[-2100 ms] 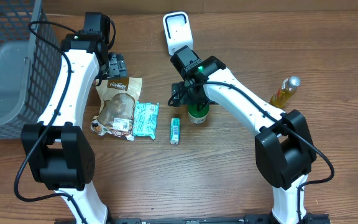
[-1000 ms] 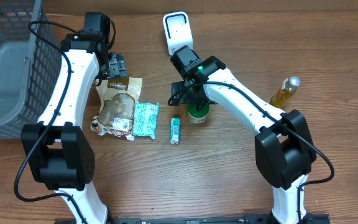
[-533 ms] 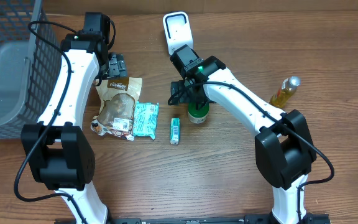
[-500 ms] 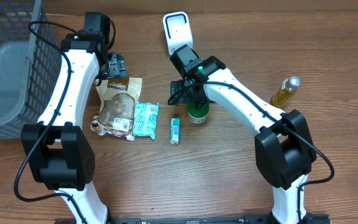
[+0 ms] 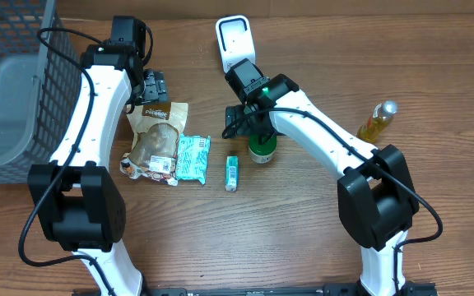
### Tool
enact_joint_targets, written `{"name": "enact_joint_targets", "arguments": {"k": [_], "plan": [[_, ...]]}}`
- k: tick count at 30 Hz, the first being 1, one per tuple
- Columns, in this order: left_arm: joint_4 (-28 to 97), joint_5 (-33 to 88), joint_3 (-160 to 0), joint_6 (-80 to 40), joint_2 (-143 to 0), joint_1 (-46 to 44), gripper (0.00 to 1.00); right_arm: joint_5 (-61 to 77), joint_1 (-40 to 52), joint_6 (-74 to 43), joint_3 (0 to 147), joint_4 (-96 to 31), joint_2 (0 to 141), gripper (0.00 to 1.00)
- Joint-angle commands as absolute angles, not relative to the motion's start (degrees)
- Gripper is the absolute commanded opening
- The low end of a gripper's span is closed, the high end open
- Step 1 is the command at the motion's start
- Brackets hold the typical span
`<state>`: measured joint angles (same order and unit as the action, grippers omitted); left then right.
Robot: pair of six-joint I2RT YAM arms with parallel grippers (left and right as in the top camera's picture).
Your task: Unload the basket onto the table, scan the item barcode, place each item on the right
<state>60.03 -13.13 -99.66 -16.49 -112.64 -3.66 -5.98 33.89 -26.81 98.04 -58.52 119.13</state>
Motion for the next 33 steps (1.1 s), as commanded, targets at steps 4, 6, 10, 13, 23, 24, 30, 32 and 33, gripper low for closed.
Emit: {"name": "enact_joint_targets", "arguments": {"k": [4, 6, 10, 13, 23, 24, 30, 32, 33], "plan": [[59.94, -13.91, -100.33, -16.49, -112.40, -3.88, 1.00, -6.39, 34.04, -27.22, 98.63, -58.35, 118.69, 1.00], [59.94, -13.91, -100.33, -16.49, -112.40, -3.88, 1.00, -6.39, 34.04, -27.22, 98.63, -58.35, 118.69, 1.00], [59.94, -13.91, -100.33, -16.49, -112.40, -3.88, 1.00, -6.39, 34.04, -27.22, 98.63, -58.35, 118.69, 1.00], [59.92, -13.91, -100.33, -16.49, -112.40, -3.88, 0.99, -6.39, 34.04, -27.22, 98.63, -58.33, 118.69, 1.00], [59.92, -13.91, -100.33, -16.49, -112.40, -3.88, 0.99, -6.39, 34.04, -27.27, 98.63, -58.63, 118.69, 1.00], [59.94, -13.91, -100.33, -16.49, -112.40, -3.88, 1.00, -6.39, 34.04, -27.31, 98.63, -58.83, 118.69, 1.00], [59.94, -13.91, -100.33, -16.49, -112.40, -3.88, 0.99, -8.91, 34.00, -33.74, 98.63, -61.56, 118.69, 1.00], [59.94, -13.91, -100.33, -16.49, -112.40, -3.88, 1.00, -8.80, 34.00, -35.46, 98.63, -63.16, 118.69, 1.00], [59.94, -13.91, -100.33, -16.49, -112.40, -3.88, 1.00, -8.80, 34.00, -35.86, 98.63, -63.66, 118.69, 1.00]]}}
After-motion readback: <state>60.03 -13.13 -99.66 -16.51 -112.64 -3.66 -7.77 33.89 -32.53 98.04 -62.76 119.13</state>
